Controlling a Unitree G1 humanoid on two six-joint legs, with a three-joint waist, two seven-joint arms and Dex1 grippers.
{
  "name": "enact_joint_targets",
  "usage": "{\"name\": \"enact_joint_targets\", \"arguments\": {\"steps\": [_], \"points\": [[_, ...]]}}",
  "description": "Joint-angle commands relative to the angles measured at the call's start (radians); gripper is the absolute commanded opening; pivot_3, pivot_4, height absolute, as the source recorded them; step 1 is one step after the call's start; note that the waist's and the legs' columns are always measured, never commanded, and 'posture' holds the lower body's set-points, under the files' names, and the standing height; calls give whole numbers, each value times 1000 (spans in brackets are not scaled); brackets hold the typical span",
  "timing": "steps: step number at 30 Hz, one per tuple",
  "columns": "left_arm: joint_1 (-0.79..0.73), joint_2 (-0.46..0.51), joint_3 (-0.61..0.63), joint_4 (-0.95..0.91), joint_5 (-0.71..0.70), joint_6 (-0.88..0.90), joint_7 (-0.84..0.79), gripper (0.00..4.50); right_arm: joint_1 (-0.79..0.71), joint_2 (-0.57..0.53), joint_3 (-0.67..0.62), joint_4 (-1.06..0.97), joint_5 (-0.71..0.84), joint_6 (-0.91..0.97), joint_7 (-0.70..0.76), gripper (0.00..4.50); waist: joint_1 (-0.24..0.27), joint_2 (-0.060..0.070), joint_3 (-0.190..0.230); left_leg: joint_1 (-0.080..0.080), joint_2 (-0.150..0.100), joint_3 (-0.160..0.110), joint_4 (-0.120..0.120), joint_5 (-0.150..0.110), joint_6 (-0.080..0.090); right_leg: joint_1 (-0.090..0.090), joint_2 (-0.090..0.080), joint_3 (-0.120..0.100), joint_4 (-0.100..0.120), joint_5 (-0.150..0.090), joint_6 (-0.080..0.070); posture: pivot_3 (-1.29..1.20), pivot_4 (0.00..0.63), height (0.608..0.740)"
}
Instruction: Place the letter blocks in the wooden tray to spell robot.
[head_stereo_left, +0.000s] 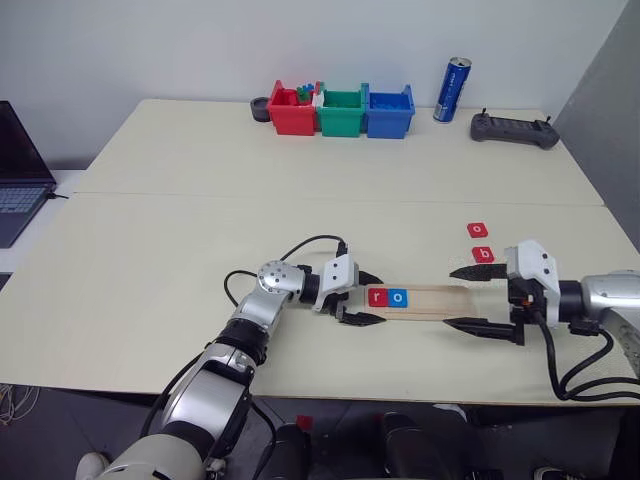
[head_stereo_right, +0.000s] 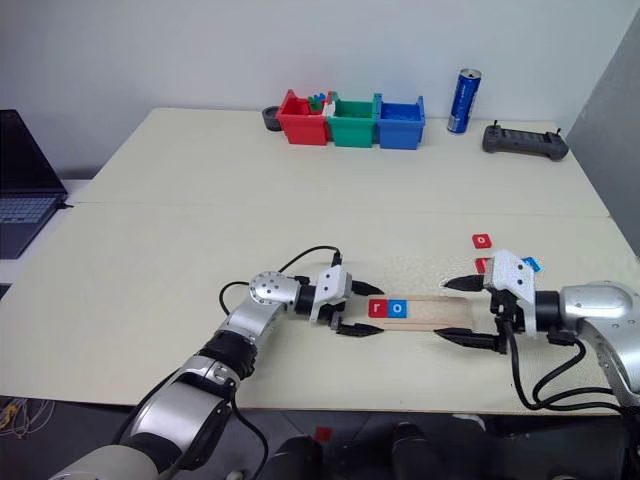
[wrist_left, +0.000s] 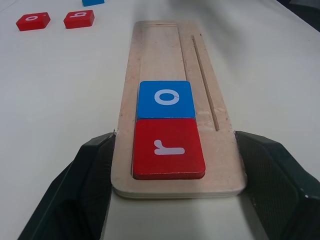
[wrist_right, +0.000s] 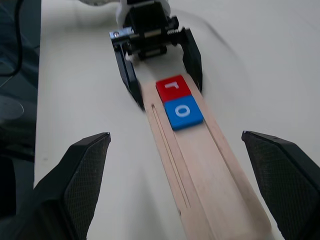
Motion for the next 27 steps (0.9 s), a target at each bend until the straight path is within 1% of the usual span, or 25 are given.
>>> {"name": "enact_joint_targets", "arguments": {"steps": [1,5,12,15,16,23,27], "points": [[-23,1,11,7,-11,-12,-9,3384,-7,-39,-39,45,-23,-61,50,4500,0,0,0,0,0,0,0,0,0,0,0,0,0,0,0,0,150,740],[-33,-4,12,21,-11,-16,-9,3384,-29,-57,-41,109,-42,-91,76,4500,-1,0,0,0,0,0,0,0,0,0,0,0,0,0,0,0,150,740],[-40,-6,12,35,-14,-13,-21,3384,-24,-49,-36,102,-47,-96,77,4500,-1,0,0,0,0,0,0,0,0,0,0,0,0,0,0,0,150,740],[-43,-5,14,40,-14,-8,-24,4407,-24,-44,-35,99,-43,-90,71,4500,-1,0,0,0,0,0,0,0,0,0,0,0,0,0,0,0,150,740],[-44,-4,14,41,-14,-5,-25,4459,-26,-44,-35,98,-42,-87,70,4500,-1,0,0,0,0,0,0,0,0,0,0,0,0,0,0,0,150,740],[-55,2,22,48,-17,-2,-22,4459,-40,-35,-32,97,-37,-72,59,4500,-1,0,0,0,0,0,0,0,0,0,0,0,0,0,0,0,150,740],[-58,36,47,0,-43,34,-27,4459,-22,-35,-37,86,-38,-66,49,4500,-2,0,0,0,0,0,0,0,0,0,0,0,0,0,0,0,150,740]]}}
